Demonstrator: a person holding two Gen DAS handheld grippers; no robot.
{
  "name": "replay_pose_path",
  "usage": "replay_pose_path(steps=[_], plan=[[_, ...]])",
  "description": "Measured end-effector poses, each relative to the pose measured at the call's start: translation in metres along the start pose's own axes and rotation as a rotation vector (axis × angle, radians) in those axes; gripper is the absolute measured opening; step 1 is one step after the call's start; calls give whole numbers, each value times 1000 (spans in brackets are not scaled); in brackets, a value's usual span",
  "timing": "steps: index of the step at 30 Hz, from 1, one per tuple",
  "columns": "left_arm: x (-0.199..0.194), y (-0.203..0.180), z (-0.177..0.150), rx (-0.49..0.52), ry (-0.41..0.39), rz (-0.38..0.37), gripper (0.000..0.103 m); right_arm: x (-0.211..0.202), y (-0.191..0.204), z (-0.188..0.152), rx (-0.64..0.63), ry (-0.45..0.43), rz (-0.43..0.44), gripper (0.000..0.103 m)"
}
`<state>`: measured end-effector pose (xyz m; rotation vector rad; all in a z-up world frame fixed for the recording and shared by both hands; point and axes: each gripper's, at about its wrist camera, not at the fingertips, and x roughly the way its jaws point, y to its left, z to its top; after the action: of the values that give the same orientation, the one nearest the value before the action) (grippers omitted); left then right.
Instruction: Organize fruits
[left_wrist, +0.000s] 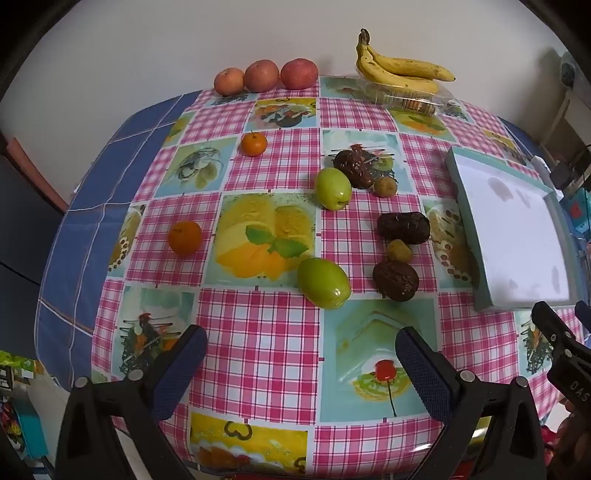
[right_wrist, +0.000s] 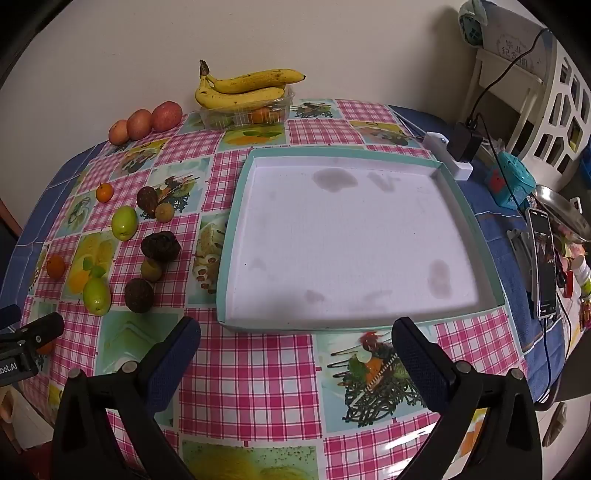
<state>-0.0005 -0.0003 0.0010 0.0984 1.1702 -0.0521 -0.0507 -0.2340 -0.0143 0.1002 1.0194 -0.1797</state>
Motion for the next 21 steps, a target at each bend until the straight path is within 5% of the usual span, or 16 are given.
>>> replay_pose_path(steps=[21], plan=[[1,0,1,-2,7,4,103,0,-1,0,4,5,6,103]])
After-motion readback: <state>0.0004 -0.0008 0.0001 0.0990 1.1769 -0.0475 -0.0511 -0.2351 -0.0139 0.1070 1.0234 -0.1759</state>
